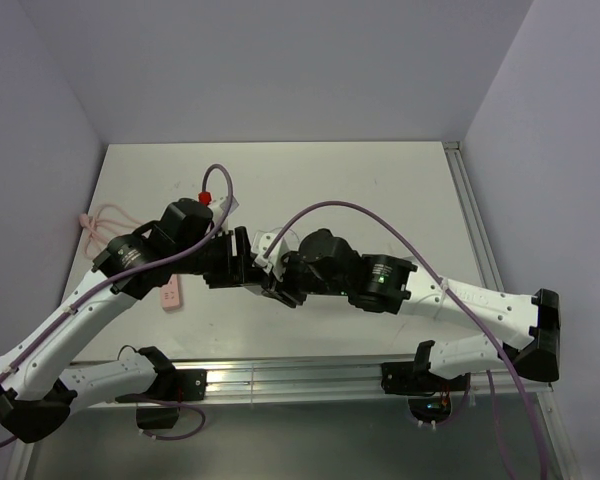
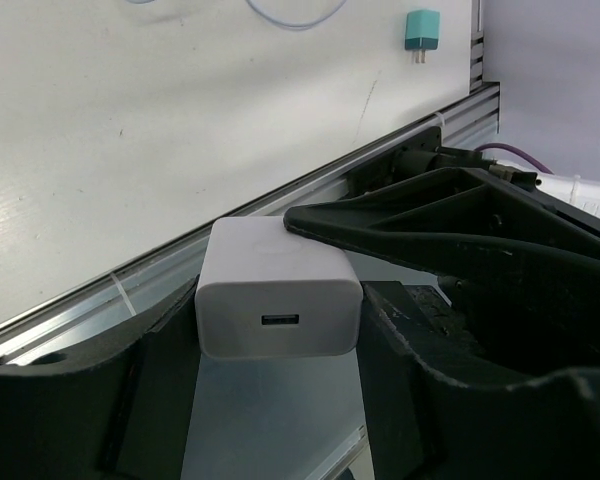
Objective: Insert the plug
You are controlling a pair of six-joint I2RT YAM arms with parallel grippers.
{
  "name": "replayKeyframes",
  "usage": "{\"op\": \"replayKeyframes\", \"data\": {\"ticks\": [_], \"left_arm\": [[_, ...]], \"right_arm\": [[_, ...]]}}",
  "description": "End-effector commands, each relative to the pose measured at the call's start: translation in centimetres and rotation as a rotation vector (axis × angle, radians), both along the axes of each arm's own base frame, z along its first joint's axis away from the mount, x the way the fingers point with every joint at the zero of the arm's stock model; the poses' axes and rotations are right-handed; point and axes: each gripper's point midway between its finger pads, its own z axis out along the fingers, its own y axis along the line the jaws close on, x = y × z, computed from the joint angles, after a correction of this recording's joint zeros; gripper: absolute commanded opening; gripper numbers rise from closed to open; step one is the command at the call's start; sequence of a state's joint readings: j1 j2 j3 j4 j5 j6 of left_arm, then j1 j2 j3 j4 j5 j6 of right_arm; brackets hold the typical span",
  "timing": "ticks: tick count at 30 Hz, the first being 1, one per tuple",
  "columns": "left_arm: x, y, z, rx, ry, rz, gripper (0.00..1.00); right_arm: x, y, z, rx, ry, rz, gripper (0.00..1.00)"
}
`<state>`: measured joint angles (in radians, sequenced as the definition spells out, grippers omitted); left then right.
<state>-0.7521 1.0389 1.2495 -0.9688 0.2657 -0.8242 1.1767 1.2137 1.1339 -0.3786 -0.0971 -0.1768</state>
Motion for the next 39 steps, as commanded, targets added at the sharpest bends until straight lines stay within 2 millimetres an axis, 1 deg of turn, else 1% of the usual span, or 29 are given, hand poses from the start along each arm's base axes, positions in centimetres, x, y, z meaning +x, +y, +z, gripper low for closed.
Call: {"op": "replayKeyframes", "data": {"ticks": [1,3,5,6,7,11,12,13,15,16,18,19,20,21,22,23,25,26,27,28,29,30,33,34,35,36,37,38,39], "left_arm": [[-0.2,0.0,0.1,0.009,-0.015,-0.029,0.55],[-0.5,0.0,-0.3,0.02,0.001,-0.036,0.6],[-0.8,0.0,-0.6,0.021,0.013,-0.046,0.65],[-0.9,0.0,-0.7,0.021,0.016,-0.047,0.66],[-1.0,0.0,-0.7,0.02,0.021,-0.049,0.67],[-0.9,-0.2,-0.8,0.027,0.023,-0.057,0.66],[-0.9,-0.2,-0.8,0.026,0.024,-0.057,0.64],[-0.9,-0.3,-0.8,0.025,0.028,-0.06,0.62],[-0.9,-0.4,-0.7,0.022,0.025,-0.064,0.52],[-0.9,-0.3,-0.8,0.026,0.025,-0.061,0.39],[-0.8,-0.2,-0.8,0.031,0.02,-0.057,0.21],[-0.8,-0.1,-0.8,0.032,0.018,-0.052,0.0],[-0.6,-0.1,-0.7,0.029,0.012,-0.042,0.0],[-0.7,0.1,-0.7,0.025,0.002,-0.036,0.0],[-0.6,0.2,-0.6,0.023,-0.007,-0.024,0.0],[-0.5,0.6,-0.7,0.033,-0.012,-0.007,0.0],[0.5,1.7,-0.5,0.078,-0.06,0.053,0.0],[1.0,2.3,-0.4,0.105,-0.086,0.076,0.0],[1.8,3.3,-0.1,0.148,-0.123,0.121,0.0],[2.2,3.9,0.2,0.165,-0.14,0.143,0.0],[2.2,4.2,0.4,0.177,-0.147,0.139,0.0],[3.2,5.1,1.4,0.195,-0.204,0.186,0.0],[4.8,6.5,2.4,0.24,-0.312,0.195,0.0],[5.3,7.1,2.2,0.281,-0.37,0.154,0.0],[6.0,7.8,2.0,0.311,-0.392,0.171,0.0],[6.4,8.2,1.6,0.332,-0.405,0.176,0.0],[6.5,8.3,1.0,0.36,-0.417,0.121,0.0],[7.4,9.3,0.0,0.401,-0.393,0.137,0.0],[7.7,10.1,-1.4,0.436,-0.362,0.127,0.0]], "right_arm": [[0.0,1.0,3.8,0.088,-0.032,0.012,0.0],[0.0,1.1,4.1,0.087,-0.033,0.013,0.0],[0.1,1.2,3.7,0.068,-0.027,0.008,0.0],[0.1,1.3,4.0,0.07,-0.027,0.011,0.0],[0.1,1.4,3.6,0.058,-0.019,0.015,0.0],[-0.2,1.8,3.5,0.058,-0.006,0.031,0.0],[-0.1,1.9,3.7,0.063,-0.005,0.032,0.0],[-0.2,2.0,3.4,0.052,0.001,0.035,0.0],[-0.2,2.0,3.3,0.049,0.004,0.034,0.0],[-0.2,2.0,3.3,0.045,0.004,0.034,0.0],[-0.1,1.8,3.2,0.044,0.002,0.025,0.0],[0.1,1.8,3.2,0.047,0.001,0.013,0.0],[0.1,1.8,3.3,0.052,0.003,0.005,0.0],[0.6,1.6,3.5,0.061,0.003,-0.029,0.1],[0.9,1.5,3.5,0.067,0.005,-0.058,0.22],[1.0,1.3,3.1,0.064,0.014,-0.074,0.44],[1.3,0.6,3.8,0.109,0.039,-0.117,0.58],[1.3,0.1,2.9,0.107,0.058,-0.132,0.72],[1.4,-0.8,3.5,0.142,0.076,-0.158,0.81],[1.8,-1.3,3.6,0.158,0.072,-0.18,0.82],[1.6,-2.3,3.7,0.193,0.116,-0.224,0.83],[2.2,-3.1,3.8,0.206,0.126,-0.264,0.83],[3.0,-5.2,3.6,0.238,0.163,-0.374,0.83],[3.3,-5.7,3.4,0.243,0.166,-0.404,0.83],[3.4,-6.1,2.7,0.236,0.176,-0.429,0.83],[3.3,-6.2,2.7,0.251,0.193,-0.439,0.83],[3.2,-6.3,2.3,0.249,0.202,-0.441,0.82],[2.9,-6.2,1.4,0.24,0.227,-0.435,0.82],[2.7,-6.1,1.1,0.245,0.238,-0.43,0.82]]}}
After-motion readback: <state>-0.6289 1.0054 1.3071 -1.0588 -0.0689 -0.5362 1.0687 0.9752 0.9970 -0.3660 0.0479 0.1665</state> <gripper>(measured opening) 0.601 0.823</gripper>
